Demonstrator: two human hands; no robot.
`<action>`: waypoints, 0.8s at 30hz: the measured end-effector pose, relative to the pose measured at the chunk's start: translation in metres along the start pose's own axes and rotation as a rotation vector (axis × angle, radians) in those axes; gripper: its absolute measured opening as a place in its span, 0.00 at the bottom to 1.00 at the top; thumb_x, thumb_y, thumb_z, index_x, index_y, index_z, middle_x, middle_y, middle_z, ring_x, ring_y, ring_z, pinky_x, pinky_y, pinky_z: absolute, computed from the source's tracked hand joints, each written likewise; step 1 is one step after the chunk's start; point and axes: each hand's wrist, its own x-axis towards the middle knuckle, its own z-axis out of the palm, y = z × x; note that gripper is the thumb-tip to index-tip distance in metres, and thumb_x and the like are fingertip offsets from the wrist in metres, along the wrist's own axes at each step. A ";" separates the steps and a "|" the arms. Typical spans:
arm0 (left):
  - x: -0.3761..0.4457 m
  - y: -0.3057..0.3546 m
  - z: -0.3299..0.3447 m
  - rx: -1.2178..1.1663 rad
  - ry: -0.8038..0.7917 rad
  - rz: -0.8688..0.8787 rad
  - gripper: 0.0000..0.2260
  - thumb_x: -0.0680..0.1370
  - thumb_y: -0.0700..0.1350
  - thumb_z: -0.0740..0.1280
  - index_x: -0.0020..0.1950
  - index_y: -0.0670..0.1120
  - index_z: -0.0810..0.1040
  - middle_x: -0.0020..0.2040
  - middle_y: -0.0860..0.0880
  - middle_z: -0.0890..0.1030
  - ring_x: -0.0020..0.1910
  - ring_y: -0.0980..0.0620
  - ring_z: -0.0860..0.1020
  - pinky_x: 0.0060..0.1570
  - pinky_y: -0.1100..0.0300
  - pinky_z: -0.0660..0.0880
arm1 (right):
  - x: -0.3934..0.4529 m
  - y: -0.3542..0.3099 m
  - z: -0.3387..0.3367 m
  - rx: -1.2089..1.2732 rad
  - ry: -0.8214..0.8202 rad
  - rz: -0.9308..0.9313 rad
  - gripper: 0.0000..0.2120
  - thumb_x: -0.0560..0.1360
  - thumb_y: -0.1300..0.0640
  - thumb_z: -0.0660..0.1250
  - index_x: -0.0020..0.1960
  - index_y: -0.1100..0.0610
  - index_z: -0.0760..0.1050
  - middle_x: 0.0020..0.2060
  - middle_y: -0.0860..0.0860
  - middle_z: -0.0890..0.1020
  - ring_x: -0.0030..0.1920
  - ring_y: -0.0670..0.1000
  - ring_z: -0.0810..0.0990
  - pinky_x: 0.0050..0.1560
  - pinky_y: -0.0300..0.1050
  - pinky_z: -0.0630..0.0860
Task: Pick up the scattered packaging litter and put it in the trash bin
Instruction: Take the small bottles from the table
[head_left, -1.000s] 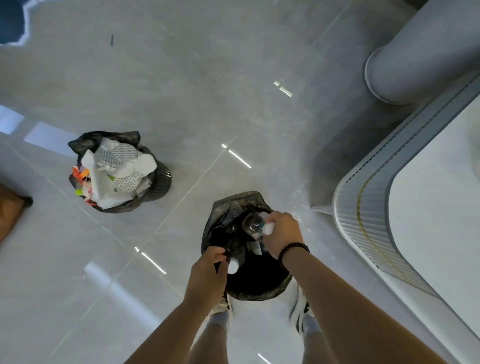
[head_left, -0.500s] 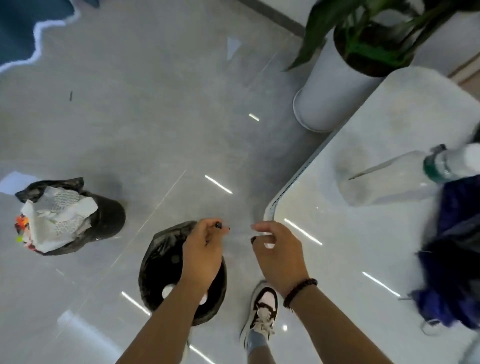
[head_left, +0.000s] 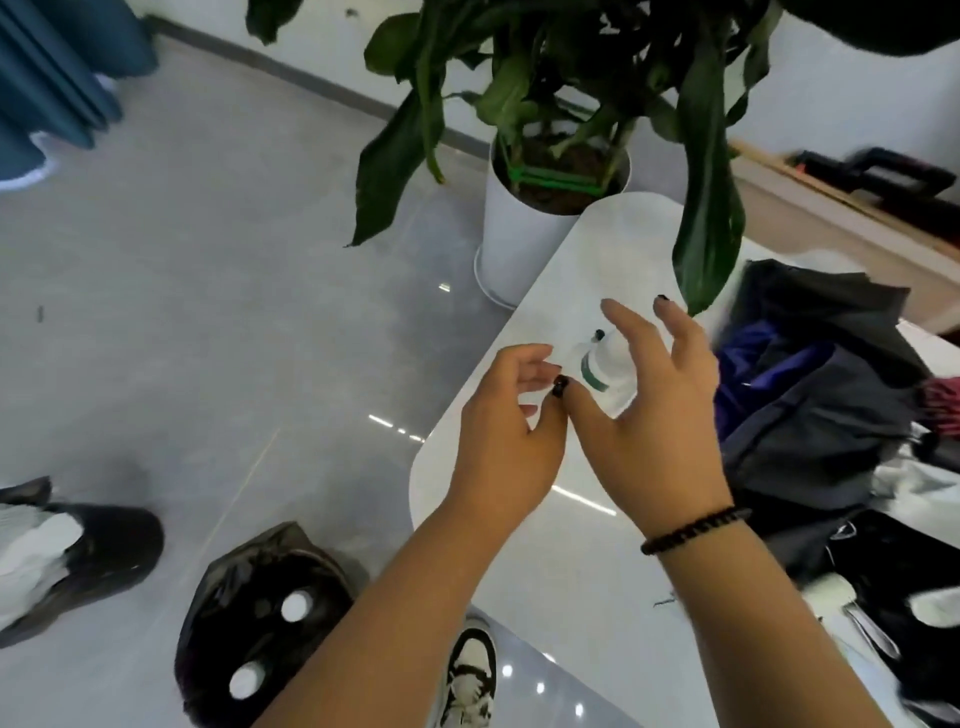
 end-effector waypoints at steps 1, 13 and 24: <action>0.000 -0.003 0.002 -0.011 0.020 -0.011 0.14 0.77 0.41 0.67 0.59 0.55 0.71 0.54 0.57 0.78 0.53 0.63 0.76 0.56 0.68 0.74 | 0.002 0.005 0.008 -0.017 -0.053 0.026 0.27 0.72 0.56 0.71 0.69 0.47 0.67 0.73 0.52 0.60 0.72 0.54 0.61 0.67 0.39 0.59; -0.077 -0.105 -0.107 0.045 0.217 -0.303 0.13 0.78 0.36 0.64 0.56 0.53 0.74 0.50 0.58 0.80 0.49 0.68 0.76 0.46 0.78 0.69 | -0.037 -0.032 0.039 0.037 0.028 -0.298 0.14 0.72 0.65 0.70 0.57 0.57 0.79 0.57 0.56 0.76 0.57 0.50 0.75 0.53 0.36 0.72; -0.187 -0.250 -0.256 0.079 0.422 -0.752 0.18 0.73 0.30 0.67 0.47 0.54 0.77 0.44 0.51 0.84 0.41 0.57 0.81 0.49 0.65 0.76 | -0.176 -0.092 0.199 0.202 -0.450 -0.343 0.12 0.72 0.58 0.69 0.55 0.52 0.75 0.54 0.49 0.76 0.53 0.46 0.76 0.51 0.34 0.74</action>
